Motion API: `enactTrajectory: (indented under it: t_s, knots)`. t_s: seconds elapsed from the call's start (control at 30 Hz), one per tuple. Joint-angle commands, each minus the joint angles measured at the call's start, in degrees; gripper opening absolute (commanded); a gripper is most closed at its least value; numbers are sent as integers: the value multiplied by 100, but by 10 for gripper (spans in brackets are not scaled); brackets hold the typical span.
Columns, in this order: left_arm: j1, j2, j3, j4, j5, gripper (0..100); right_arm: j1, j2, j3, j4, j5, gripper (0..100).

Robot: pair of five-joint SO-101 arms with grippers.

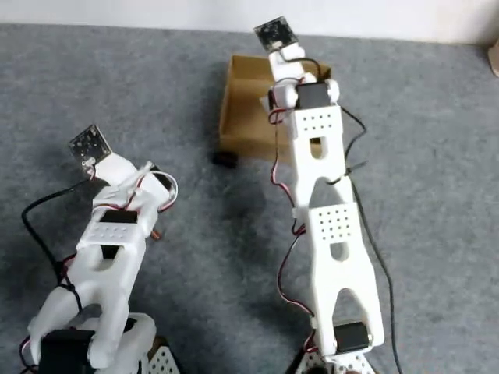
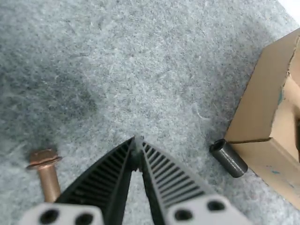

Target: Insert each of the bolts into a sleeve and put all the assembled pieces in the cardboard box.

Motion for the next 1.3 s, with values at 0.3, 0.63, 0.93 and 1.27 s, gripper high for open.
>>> enactTrajectory:
  t_s: [0.3, 0.63, 0.93, 1.27]
  knots:
    - [-66, 13, -295, -141, 62, 7, -497, -2290, -593, 1297, -492, 304]
    - [-75, 13, -286, -132, 62, 7, -1657, -4066, -505, 1305, -492, 304]
    - [-400, 13, -295, -132, 70, 7, -3002, -4945, 743, 1305, -475, 304]
    - [-409, 4, -312, -132, 70, 7, -3732, -7213, 3899, 1305, -475, 304]
